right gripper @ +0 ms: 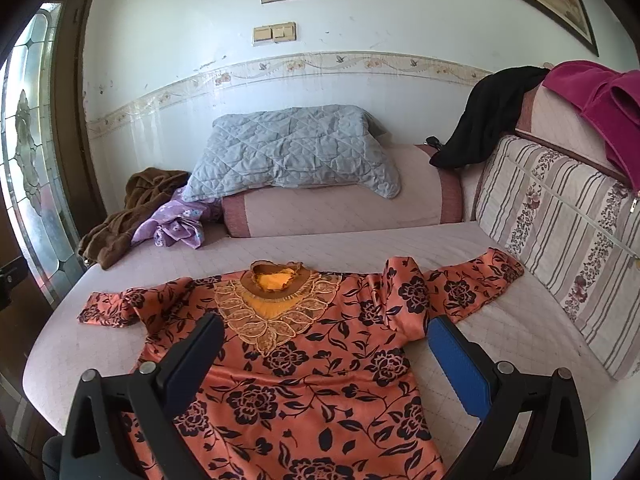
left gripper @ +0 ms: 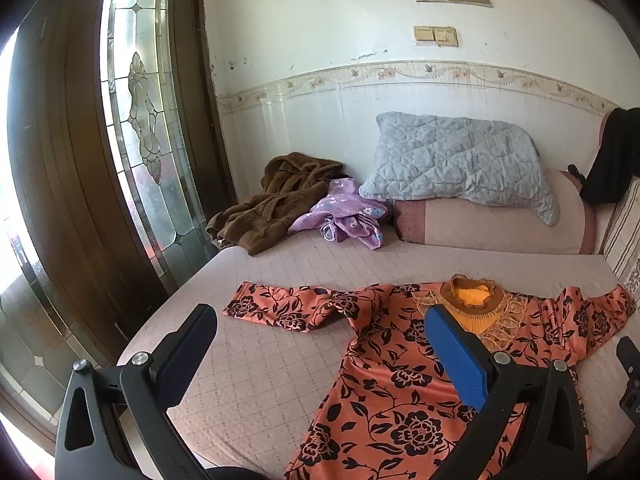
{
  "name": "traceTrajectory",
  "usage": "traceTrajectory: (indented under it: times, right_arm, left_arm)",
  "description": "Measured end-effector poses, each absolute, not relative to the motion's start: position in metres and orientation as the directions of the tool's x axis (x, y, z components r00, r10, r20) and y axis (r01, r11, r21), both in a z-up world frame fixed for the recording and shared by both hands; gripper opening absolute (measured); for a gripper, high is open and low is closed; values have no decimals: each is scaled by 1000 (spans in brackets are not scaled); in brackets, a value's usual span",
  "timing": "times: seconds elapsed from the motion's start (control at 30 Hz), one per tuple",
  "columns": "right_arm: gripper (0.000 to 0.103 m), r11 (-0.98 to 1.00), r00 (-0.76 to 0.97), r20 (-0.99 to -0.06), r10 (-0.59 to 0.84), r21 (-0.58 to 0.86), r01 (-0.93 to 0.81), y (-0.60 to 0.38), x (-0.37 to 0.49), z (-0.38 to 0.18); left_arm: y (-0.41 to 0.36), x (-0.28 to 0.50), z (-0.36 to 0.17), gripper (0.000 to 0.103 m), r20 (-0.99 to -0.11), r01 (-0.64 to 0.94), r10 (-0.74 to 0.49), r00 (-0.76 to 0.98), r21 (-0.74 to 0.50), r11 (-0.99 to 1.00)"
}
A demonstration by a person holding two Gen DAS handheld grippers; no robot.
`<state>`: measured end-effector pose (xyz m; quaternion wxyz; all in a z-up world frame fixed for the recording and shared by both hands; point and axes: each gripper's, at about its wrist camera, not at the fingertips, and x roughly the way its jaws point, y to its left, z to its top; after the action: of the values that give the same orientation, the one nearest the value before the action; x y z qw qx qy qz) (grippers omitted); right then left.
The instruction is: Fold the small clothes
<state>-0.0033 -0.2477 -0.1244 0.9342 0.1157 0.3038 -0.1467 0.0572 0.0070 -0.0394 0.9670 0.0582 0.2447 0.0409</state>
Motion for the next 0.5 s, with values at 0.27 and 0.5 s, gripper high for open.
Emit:
traceTrajectory:
  times: [0.27, 0.5]
  right_arm:
    - [103, 915, 754, -626, -200, 155, 372, -285, 22, -150]
    - [103, 785, 729, -678, -92, 401, 473, -434, 58, -230]
  left_arm:
    - [-29, 92, -70, 103, -539, 0, 89, 838, 163, 987]
    - [-82, 165, -179, 103, -765, 171, 22, 644, 172, 970]
